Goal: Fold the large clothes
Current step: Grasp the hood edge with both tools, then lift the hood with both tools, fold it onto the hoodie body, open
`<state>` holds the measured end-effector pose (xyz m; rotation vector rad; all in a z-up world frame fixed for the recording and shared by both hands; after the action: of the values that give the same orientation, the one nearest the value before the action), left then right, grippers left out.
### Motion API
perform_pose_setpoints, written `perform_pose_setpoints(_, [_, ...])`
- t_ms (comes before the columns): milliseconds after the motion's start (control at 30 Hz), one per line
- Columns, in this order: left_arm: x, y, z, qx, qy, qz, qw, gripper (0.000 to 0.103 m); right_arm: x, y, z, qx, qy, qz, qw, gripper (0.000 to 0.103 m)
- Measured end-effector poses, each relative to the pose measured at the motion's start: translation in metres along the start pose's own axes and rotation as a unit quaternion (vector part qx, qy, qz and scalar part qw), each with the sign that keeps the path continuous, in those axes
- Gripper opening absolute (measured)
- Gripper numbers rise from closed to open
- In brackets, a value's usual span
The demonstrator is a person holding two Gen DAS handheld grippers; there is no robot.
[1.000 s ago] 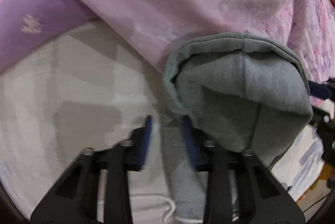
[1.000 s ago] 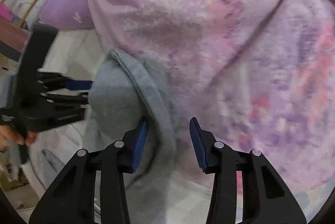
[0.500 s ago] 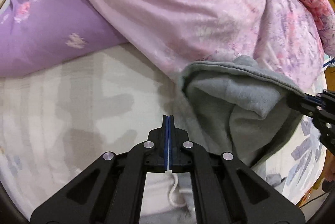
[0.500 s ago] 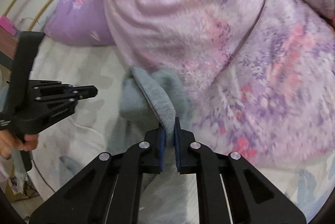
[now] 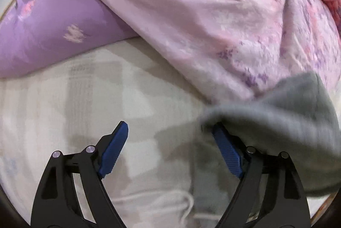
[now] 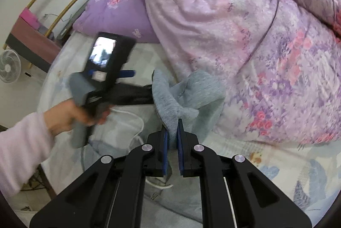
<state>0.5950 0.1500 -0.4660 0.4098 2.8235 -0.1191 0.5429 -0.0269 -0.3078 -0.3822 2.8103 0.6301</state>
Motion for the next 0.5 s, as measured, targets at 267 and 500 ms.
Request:
perform_pose_setpoints(267, [-0.001, -0.015, -0.007, 0.024, -0.006, 0.035, 0.9991, 0.008, 0.0, -0.025, 0.002, 0.006, -0.008, 0.017, 1.0, 0.007])
perform_pose_setpoints(500, [0.028, -0.011, -0.081, 0.018, -0.042, 0.049, 0.9977, 0.008, 0.017, -0.028, -0.03, 0.005, -0.027, 0.048, 0.999, 0.007])
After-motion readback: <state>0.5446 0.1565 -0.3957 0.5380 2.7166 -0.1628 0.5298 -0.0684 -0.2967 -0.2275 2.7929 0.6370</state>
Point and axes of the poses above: each gripper's, at about its wrist camera, not at the fingertips, and z roughly the way its jaws point, y to its left, x to its underside, the point moved 3 cm from there along z, roughly the way its jaws point, and after that the axes turned 11 degrees about z, right-handed, at the moved point
